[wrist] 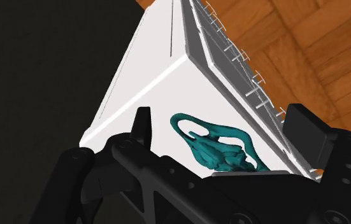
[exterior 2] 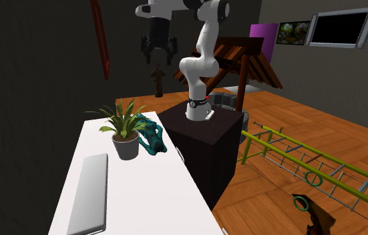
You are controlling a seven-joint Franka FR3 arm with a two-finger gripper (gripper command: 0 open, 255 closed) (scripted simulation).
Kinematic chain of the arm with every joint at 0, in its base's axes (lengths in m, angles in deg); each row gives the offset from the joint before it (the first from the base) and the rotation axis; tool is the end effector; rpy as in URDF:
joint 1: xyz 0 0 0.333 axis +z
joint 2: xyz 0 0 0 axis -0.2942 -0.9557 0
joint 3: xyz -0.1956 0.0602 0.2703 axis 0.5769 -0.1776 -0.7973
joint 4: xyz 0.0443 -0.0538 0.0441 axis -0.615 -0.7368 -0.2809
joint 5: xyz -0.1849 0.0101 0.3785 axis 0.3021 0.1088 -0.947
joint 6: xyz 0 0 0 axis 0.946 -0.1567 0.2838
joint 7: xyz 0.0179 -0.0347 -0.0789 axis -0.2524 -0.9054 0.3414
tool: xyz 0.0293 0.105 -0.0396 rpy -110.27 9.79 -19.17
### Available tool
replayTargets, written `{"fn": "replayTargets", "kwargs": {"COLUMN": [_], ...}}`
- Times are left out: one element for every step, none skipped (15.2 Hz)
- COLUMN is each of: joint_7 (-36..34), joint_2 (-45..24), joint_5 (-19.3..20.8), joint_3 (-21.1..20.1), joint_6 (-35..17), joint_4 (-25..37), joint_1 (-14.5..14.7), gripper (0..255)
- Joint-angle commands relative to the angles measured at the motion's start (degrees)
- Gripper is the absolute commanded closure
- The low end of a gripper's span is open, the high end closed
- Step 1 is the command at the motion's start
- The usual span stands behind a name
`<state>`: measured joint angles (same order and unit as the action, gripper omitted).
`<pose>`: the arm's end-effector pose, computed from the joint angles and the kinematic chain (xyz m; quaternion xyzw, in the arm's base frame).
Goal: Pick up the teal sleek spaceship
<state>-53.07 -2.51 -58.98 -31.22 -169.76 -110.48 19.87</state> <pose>0.3993 0.0504 0.5649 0.9891 0.1231 0.0805 0.0020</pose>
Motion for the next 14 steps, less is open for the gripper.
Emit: {"fn": "replayTargets", "kwargs": {"joint_7": [2.3,3.3,4.3,5.2,6.2,7.2,8.1,9.1,10.0,10.9,11.8,12.7,13.6,14.4], "joint_2": [-3.8,-5.7,-7.7,-9.7,-11.7,-13.7,-15.8,-17.8,-19.9,-22.0,-24.0,-26.1,-28.2,-30.2], "joint_5": [0.2,0.2,0.3,0.3,0.3,0.3,0.4,0.4,0.4,0.4,0.5,0.5,0.6,0.6], "joint_3": [0.3,0.4,0.4,0.4,0.4,0.4,0.3,0.3,0.2,0.1,0.0,-0.1,-0.2,-0.4], "joint_6": [-3.8,-5.5,-7.2,-8.8,-10.3,-11.8,-13.3,-14.6,-15.9,-17.2,-18.4,-19.5,-20.5,-21.5], "joint_4": [0.4,0.8,1.3,1.8,2.5,3.2,3.9,4.8,5.7,6.7,7.7,8.8,10.0,11.2], "joint_1": [0.5,0.8,1.1,1.4,1.7,1.9,2.2,2.5,2.7,3.0,3.2,3.5,3.7,3.9], "gripper": [0,0,0,0,0,0,0,0,0,0,0,0,0,0]}}
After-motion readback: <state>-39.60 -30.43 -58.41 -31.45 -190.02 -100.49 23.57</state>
